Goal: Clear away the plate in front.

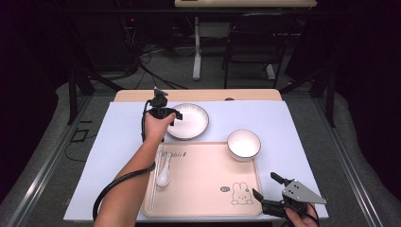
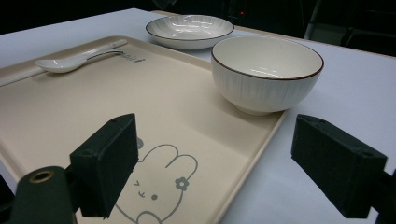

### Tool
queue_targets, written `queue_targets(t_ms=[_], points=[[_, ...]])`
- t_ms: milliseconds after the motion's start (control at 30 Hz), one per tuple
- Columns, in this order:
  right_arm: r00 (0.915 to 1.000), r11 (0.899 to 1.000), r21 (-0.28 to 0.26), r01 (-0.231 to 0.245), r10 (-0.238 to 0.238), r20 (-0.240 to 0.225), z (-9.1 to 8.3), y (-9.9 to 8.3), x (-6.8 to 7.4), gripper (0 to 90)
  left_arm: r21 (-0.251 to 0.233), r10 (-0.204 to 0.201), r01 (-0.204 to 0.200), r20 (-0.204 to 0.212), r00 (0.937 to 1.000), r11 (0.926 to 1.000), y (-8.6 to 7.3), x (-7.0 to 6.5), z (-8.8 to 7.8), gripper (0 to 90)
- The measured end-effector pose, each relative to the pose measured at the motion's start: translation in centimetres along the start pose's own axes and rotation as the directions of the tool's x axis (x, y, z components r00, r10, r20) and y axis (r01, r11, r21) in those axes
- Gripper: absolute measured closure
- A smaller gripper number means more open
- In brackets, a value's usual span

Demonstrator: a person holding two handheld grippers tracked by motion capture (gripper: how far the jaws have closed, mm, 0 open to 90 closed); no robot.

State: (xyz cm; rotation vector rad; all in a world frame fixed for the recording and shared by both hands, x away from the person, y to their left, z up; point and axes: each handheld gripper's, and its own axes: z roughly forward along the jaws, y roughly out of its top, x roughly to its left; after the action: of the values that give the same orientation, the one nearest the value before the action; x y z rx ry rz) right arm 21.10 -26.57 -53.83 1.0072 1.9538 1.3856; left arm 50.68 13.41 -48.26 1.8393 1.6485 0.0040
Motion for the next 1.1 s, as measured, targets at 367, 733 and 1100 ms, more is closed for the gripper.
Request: queue_targets(t_ms=[367,733,1100], points=[[1.0000,1.000,0.001,-0.001,0.001,0.000,0.0,0.0,0.0,14.3,0.007,-0.040,0.040,-0.051,0.9979,0.9992,-0.3,2.6,-0.2,59.7],[1.0000,1.000,0.002,-0.003,0.003,0.002,0.1,0.0,0.0,14.3,0.009,-0.078,0.079,-0.067,0.9947,0.9968,-0.6,4.2,0.1,61.4],[1.0000,1.000,0.002,-0.003,0.003,0.001,0.1,0.0,0.0,14.3,0.028,-0.099,0.101,-0.081,0.9918,0.9944,-0.8,4.8,1.1,62.7]])
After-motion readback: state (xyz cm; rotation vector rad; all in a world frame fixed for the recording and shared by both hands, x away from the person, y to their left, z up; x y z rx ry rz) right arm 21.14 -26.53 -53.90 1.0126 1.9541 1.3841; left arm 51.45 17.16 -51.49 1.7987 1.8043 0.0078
